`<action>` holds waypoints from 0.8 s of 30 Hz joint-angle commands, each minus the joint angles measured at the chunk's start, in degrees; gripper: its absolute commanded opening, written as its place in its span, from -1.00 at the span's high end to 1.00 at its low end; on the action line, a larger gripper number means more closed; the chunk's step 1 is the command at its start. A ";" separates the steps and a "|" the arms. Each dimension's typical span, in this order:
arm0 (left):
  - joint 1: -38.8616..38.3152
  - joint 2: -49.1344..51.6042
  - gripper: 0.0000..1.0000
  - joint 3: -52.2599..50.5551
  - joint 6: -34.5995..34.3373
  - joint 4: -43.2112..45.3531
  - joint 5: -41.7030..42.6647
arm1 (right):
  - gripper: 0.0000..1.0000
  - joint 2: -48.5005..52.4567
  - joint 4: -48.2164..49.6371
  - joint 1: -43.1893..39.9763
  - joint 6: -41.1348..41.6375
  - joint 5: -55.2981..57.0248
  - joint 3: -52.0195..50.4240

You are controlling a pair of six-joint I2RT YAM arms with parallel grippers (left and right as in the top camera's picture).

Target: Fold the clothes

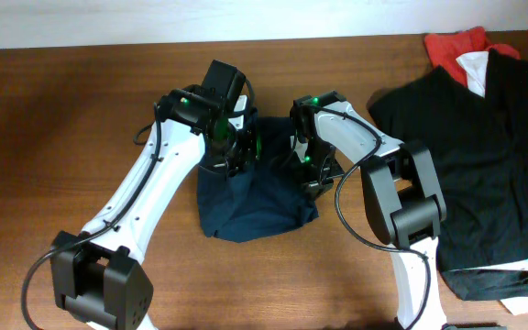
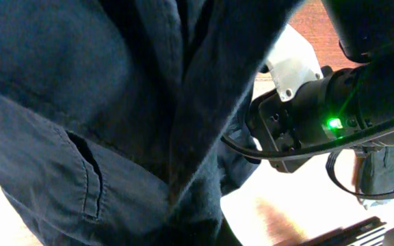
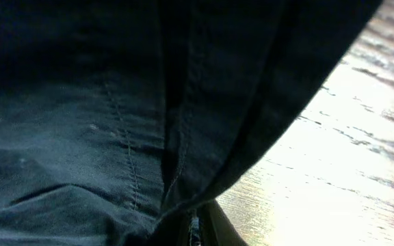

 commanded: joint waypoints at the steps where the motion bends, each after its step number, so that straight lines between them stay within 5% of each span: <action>1: -0.35 0.13 0.99 0.90 -0.57 0.15 0.07 | 0.82 1.27 -0.07 -0.35 -0.39 -0.28 -1.31; 17: -6.99 4.79 0.97 0.90 -2.21 7.34 0.04 | 0.80 -11.32 -7.30 -19.96 -1.97 1.22 4.04; 21: -10.29 7.63 0.52 0.90 -2.67 12.37 0.66 | 0.80 -12.90 -7.78 -21.14 -1.97 1.22 4.07; 24: -12.00 8.96 -0.20 0.90 -2.32 15.80 3.93 | 0.80 -13.20 -8.11 -21.18 -1.97 1.22 4.07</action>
